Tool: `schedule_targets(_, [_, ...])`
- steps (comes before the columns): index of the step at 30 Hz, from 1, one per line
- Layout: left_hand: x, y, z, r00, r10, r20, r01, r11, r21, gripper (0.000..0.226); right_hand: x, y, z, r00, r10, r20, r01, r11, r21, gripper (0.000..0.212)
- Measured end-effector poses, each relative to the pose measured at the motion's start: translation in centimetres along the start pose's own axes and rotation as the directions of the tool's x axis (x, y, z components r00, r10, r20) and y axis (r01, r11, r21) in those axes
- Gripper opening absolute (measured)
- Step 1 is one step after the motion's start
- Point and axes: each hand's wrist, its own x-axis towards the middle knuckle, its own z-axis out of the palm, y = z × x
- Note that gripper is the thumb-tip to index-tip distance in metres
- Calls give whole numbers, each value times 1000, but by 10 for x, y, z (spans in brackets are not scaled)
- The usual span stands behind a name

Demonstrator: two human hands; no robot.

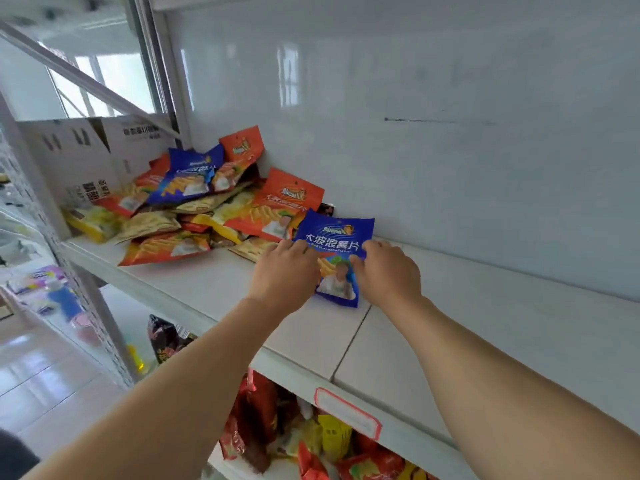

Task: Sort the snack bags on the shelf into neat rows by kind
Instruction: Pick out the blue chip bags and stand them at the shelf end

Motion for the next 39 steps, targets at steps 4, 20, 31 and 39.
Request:
schedule_targets(4, [18,-31,14,993,-112,23,113,993,-20,31,26,-20,33,923,337,188,-367,917,157,85])
schedule_targets(20, [100,-164,60,931,-359,66,327,740,-588,31,108,-123,24,854,480,199,-400,363,842,22])
schedule_targets(31, [136,-308,105,838,-539,82,471,639,-608,65,138,-199,79,809,477,344,-478,192,857,24])
schedule_targets(39, [154,-378,132,635,-599,488,767,411,-493,95,148,-225,109,810,469,353,-469,155,869,22])
